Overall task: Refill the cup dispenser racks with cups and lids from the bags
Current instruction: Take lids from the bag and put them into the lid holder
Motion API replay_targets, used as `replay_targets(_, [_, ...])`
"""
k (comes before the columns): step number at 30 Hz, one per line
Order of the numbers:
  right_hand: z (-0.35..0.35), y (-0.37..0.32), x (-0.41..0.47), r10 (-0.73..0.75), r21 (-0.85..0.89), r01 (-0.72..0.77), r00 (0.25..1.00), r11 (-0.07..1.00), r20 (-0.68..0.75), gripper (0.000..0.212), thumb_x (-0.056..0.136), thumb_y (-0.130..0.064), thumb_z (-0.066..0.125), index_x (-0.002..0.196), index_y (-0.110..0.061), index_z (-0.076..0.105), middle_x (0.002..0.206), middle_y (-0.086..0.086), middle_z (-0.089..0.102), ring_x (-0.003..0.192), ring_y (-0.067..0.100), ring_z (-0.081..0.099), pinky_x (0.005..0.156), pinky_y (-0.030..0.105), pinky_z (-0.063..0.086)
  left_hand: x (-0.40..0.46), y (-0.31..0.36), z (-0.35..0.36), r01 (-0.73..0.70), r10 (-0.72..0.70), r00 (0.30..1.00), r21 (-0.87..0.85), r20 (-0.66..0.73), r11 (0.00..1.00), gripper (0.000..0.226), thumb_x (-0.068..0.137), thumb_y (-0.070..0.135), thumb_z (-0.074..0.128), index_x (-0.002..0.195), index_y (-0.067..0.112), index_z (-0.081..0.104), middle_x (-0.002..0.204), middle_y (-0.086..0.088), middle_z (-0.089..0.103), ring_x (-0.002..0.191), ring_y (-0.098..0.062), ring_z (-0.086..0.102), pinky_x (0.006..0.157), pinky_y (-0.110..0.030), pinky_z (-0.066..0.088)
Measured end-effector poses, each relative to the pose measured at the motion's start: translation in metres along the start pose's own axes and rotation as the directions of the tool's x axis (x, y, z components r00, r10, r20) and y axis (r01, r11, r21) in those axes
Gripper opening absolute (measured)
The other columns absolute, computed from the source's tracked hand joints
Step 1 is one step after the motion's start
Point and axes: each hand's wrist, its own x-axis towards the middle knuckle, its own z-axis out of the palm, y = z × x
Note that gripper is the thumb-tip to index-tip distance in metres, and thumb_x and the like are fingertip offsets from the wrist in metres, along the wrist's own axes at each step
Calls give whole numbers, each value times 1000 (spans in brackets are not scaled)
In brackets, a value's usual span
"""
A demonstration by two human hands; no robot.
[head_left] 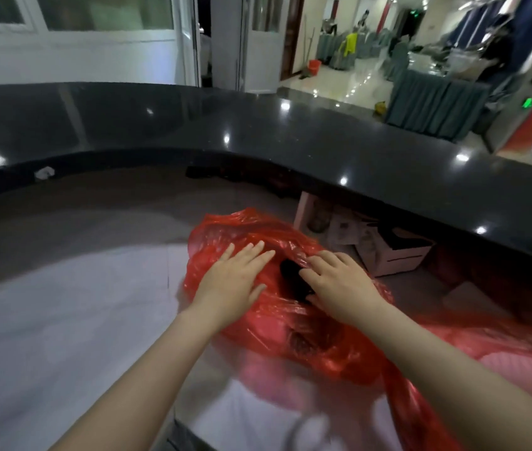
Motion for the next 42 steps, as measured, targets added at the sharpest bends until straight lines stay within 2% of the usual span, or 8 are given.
replay_targets(4, [16,15,0,136,159,-156,982,975,131,73,86,-64,48,148,-28,31,154,-3,31,143,20,22,114,38,20,28,0,18,-48,80,986,-212,148,976,74,87,37,65,149,35,25,156,9,28,141,-15,31,117,-31,21])
replay_targets(8, [24,23,-2,229,275,-283,950,919,212,59,96,-51,42,149,-28,28,156,-3,28,144,19,21,114,37,23,44,15,35,-40,113,977,-365,182,930,57,85,34,68,138,33,45,133,5,57,110,-17,60,95,-31,45])
replay_targets(14, [15,23,-9,322,138,-306,940,942,-110,32,71,-15,75,102,-17,67,102,5,63,98,30,59,80,41,45,55,17,52,20,19,997,-461,81,887,52,84,18,68,132,26,49,128,7,50,114,-15,54,96,-28,44])
replay_targets(18, [6,15,-19,83,172,-52,980,984,-178,23,64,-19,81,82,-17,66,78,0,61,71,26,60,59,34,45,66,14,55,69,14,986,-477,168,876,65,82,20,69,141,19,40,142,2,42,128,-18,44,107,-30,36])
replay_targets(24, [7,2,-43,21,228,-28,999,973,33,38,71,-40,79,102,-20,69,96,-2,67,82,20,64,66,33,53,98,16,56,168,4,926,-422,377,891,69,86,20,55,149,10,28,152,-8,33,140,-23,31,109,-28,27])
replay_targets(31, [18,-8,-67,49,326,-36,998,945,-33,45,63,-30,86,102,-14,69,102,6,64,82,25,63,66,37,57,125,22,61,175,87,909,-562,408,808,16,90,23,50,104,18,57,108,3,60,102,-16,56,79,-26,41])
replay_targets(37, [27,-15,-73,143,339,-152,988,929,52,71,61,-42,83,122,-16,59,125,7,55,106,26,56,82,35,53,115,35,72,131,231,839,-594,494,794,42,88,56,55,120,29,57,113,15,58,103,-6,53,82,-17,39])
replay_targets(42, [48,-26,-66,277,326,-229,955,917,-108,59,48,-19,87,99,-10,60,96,11,60,75,31,60,59,39,54,106,44,74,69,243,856,-567,456,821,25,81,67,53,81,42,54,81,25,54,74,9,52,59,-10,38])
